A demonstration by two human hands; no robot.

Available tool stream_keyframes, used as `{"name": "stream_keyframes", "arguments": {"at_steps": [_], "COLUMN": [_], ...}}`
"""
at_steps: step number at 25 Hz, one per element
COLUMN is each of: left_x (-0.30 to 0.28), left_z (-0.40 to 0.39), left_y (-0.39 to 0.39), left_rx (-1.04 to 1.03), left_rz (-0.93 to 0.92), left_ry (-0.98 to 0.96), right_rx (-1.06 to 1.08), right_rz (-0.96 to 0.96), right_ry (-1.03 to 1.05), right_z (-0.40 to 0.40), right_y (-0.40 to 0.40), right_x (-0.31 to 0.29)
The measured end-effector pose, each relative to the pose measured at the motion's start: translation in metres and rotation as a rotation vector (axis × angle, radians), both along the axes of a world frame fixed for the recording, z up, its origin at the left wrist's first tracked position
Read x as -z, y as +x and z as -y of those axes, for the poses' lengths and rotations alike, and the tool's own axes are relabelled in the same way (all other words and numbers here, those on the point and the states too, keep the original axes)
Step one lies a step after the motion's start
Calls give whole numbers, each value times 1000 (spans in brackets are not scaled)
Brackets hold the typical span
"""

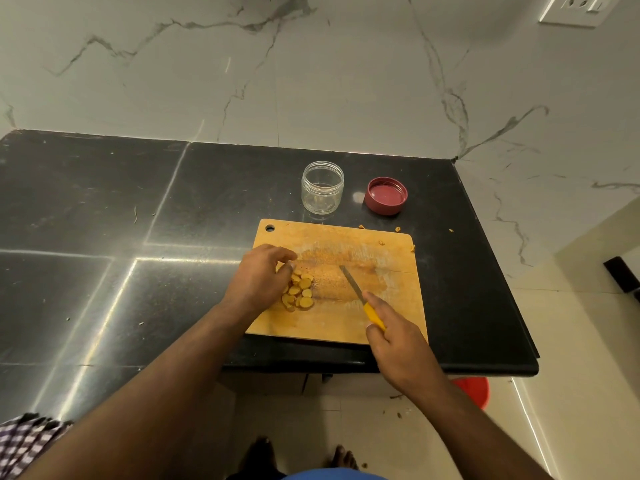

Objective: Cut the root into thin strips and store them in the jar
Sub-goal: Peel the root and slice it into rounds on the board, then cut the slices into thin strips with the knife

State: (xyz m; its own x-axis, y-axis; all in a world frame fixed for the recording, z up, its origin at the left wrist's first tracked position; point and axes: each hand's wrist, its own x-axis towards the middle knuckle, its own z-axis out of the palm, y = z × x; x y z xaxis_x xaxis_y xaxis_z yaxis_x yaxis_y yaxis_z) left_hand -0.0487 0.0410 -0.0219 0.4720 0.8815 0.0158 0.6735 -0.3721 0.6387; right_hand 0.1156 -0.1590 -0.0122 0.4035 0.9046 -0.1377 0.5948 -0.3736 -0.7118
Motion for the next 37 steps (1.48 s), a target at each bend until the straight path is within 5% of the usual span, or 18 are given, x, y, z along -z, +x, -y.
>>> {"name": "stream_keyframes", "arguments": {"at_steps": [6,18,25,37], "left_x": [-7,-19,-15,5], "left_z": [6,4,5,15], "left_y": [17,56,92,85], "left_rx": [211,120,210,111], "left_rz": [-429,-125,-232,-266], "left_ry": [134,-173,-186,-130], "right_rx": [33,38,38,26], "right_rz": [-96,-5,-205,-45], "right_ry": [-13,-53,-33,-64], "right_z": [2,17,29,5], "right_y": [4,21,23,13], "right_x": [5,11,1,-4]}}
